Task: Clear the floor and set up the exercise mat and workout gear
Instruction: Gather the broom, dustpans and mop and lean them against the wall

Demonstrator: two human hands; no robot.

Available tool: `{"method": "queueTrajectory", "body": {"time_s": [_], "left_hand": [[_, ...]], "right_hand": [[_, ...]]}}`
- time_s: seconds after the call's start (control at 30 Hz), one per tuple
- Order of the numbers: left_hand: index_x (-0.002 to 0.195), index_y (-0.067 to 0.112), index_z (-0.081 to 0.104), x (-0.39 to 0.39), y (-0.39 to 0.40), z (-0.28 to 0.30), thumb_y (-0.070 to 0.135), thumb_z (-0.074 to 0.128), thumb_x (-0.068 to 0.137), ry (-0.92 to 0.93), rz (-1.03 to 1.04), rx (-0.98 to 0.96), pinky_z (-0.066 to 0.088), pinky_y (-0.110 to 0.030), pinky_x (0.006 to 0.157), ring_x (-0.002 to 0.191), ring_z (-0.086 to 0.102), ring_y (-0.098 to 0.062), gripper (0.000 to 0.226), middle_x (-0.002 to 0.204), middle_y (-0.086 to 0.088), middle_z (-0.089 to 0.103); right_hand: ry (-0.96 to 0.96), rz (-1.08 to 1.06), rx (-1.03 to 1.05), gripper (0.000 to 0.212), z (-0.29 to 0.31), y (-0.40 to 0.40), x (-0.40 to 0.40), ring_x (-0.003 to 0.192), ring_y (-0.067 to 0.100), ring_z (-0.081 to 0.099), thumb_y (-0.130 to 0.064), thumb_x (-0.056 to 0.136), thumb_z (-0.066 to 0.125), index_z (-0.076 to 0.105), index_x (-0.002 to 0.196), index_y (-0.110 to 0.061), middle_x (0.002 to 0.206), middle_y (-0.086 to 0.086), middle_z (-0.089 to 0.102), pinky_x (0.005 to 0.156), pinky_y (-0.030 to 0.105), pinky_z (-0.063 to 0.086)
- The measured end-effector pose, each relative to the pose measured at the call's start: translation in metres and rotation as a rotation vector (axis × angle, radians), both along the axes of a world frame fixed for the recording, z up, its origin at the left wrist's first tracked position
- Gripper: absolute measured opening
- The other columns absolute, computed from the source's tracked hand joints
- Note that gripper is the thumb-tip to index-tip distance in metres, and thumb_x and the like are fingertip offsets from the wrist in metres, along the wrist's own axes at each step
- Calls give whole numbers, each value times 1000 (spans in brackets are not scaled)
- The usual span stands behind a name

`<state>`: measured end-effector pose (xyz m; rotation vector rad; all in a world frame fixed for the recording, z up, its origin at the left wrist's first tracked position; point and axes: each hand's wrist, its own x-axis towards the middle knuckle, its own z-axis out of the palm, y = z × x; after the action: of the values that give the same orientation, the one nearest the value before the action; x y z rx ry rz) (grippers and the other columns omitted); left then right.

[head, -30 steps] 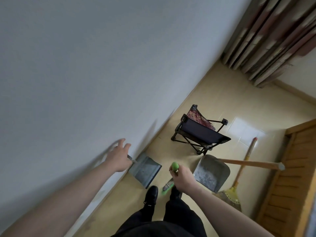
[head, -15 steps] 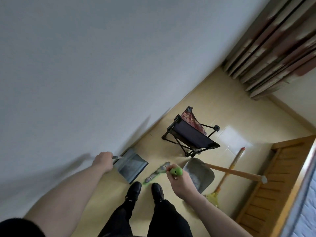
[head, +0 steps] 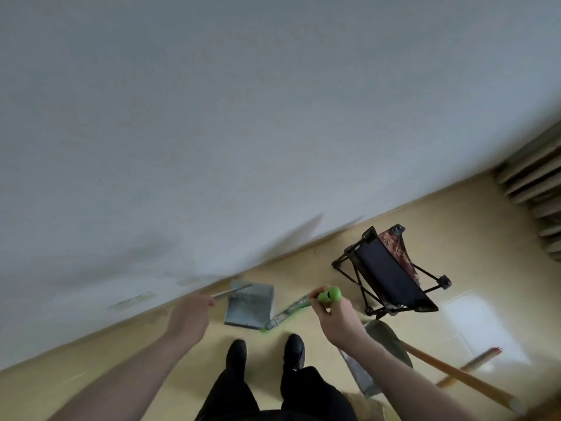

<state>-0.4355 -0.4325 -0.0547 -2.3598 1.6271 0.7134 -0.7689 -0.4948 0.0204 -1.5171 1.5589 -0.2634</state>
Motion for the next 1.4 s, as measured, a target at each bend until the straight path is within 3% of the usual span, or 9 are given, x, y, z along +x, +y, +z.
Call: {"method": "queueTrajectory", "body": {"time_s": [0.07,0.17,0.33,0.47,0.6,0.8,0.97,1.2,1.4], "left_hand": [[136,32,61,10,26,10,3,44,98,-21,-37,-38,51,-27,95,117,62,-15,52,137,4,61],[136,33,60,30,64,27,7,48,98,-110,-95,-61,54,-28,90,110,65,-15,48,125,3,66],[129,21,56,75,153,52,11,48,98,-118,70,-73,56,-32,81,101,68,-21,34,113,-3,68],[113,21,60,124,236,68,19,50,101,-43,241,-161,52,-33,70,86,67,-23,16,97,-1,68],[101,20,54,160,303,82,26,42,105,-10,356,-290,40,-33,60,71,57,-25,14,82,0,59],[99,19,53,230,409,101,28,43,104,-17,542,-401,42,-36,60,67,50,-26,15,81,-2,59],[99,21,52,283,470,114,30,42,105,-73,707,-442,42,-35,60,67,50,-23,15,83,-1,61],[103,20,56,369,536,116,30,46,104,-161,883,-459,40,-34,60,71,57,-27,14,89,-3,65],[103,20,57,436,572,118,30,48,103,-195,995,-441,40,-34,61,77,63,-28,14,88,-2,67]], "right_hand": [[1,47,-3,23,8,1,12,81,8,66,-24,99,63,59,84,-42,89,-9,71,74,27,52],[39,174,26,12,20,10,39,80,9,65,-28,100,61,62,91,-35,89,-7,70,66,24,49],[123,469,-12,6,24,49,116,75,17,64,-30,101,57,62,100,-28,82,-1,69,68,34,52],[176,624,-32,10,21,101,197,65,9,58,-31,104,53,62,105,-25,79,-5,64,55,19,41],[202,673,-34,14,17,148,263,60,14,58,-35,105,50,59,97,-27,74,-2,63,59,30,47],[165,822,-27,17,28,231,380,53,13,51,-33,107,48,59,102,-20,73,2,60,55,28,44],[115,997,-72,15,45,278,475,63,18,57,-31,106,49,59,102,-21,86,7,68,68,37,51],[54,1246,-125,13,56,335,610,58,11,54,-34,105,49,57,103,-24,81,2,65,55,22,44],[30,1357,-89,16,49,370,702,64,11,58,-36,104,50,59,102,-23,84,0,66,64,26,47]]}}
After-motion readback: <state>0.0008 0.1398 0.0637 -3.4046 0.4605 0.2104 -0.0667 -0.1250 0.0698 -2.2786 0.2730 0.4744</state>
